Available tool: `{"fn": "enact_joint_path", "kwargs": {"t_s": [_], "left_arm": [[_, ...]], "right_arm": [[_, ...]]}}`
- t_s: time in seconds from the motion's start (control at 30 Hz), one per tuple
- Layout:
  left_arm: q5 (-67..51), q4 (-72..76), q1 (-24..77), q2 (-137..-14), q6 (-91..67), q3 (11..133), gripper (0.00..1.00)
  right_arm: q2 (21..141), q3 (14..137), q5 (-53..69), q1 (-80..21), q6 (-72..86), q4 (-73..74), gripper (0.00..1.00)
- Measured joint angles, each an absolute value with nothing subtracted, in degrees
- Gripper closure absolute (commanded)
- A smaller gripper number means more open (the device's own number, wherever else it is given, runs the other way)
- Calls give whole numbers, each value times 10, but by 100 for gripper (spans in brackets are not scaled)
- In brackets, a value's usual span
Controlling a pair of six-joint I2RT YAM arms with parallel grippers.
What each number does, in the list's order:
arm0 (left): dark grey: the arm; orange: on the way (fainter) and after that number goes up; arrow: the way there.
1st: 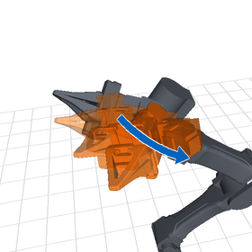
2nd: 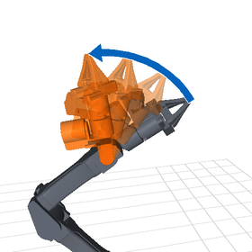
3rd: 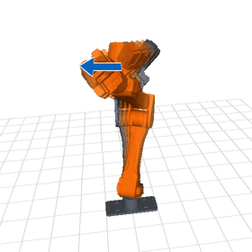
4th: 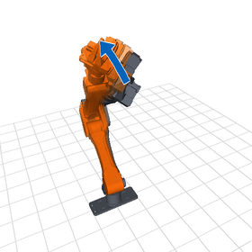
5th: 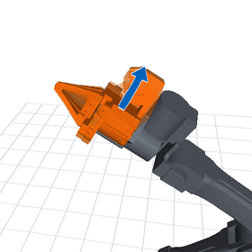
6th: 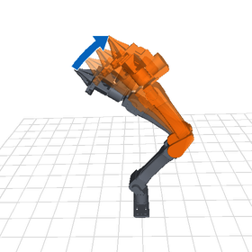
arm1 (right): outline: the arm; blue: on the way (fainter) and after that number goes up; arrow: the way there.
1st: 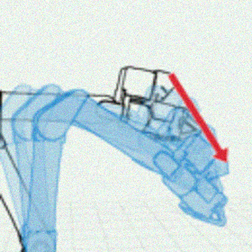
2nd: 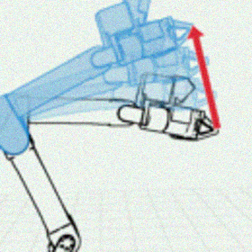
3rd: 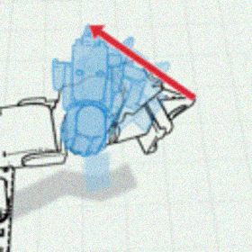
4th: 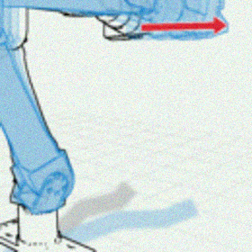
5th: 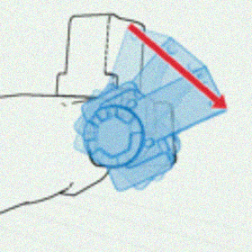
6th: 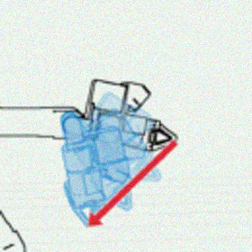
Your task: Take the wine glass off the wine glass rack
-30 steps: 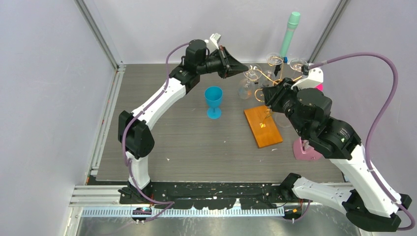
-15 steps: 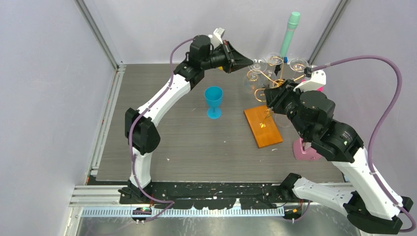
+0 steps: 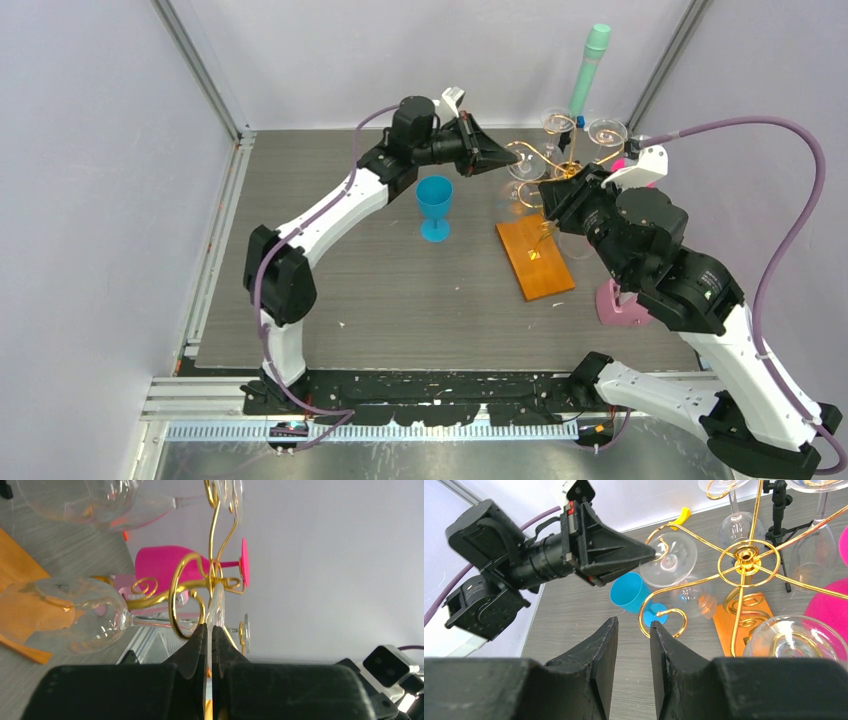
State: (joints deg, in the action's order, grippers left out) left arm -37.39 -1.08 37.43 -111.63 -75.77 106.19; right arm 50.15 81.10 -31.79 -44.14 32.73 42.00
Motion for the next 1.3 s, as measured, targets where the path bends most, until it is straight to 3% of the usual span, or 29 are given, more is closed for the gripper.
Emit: {"fn": "enact_joint_path", "kwargs": {"t_s": [0.5, 0.8, 1.1, 1.3], "left_arm": [[-354, -6, 364, -955, -746, 925, 100], [-336, -16, 311, -812, -759, 787, 100], [-319, -54, 267, -626, -764, 724, 100], [-314, -92, 270, -576, -775, 694, 100]], "right_arm": [[517, 811, -263, -441, 341, 412, 39], [514, 776, -184, -441, 318, 339, 37], [522, 684, 18, -441, 121, 229, 37], [577, 654, 120, -441, 58, 88, 37]]}}
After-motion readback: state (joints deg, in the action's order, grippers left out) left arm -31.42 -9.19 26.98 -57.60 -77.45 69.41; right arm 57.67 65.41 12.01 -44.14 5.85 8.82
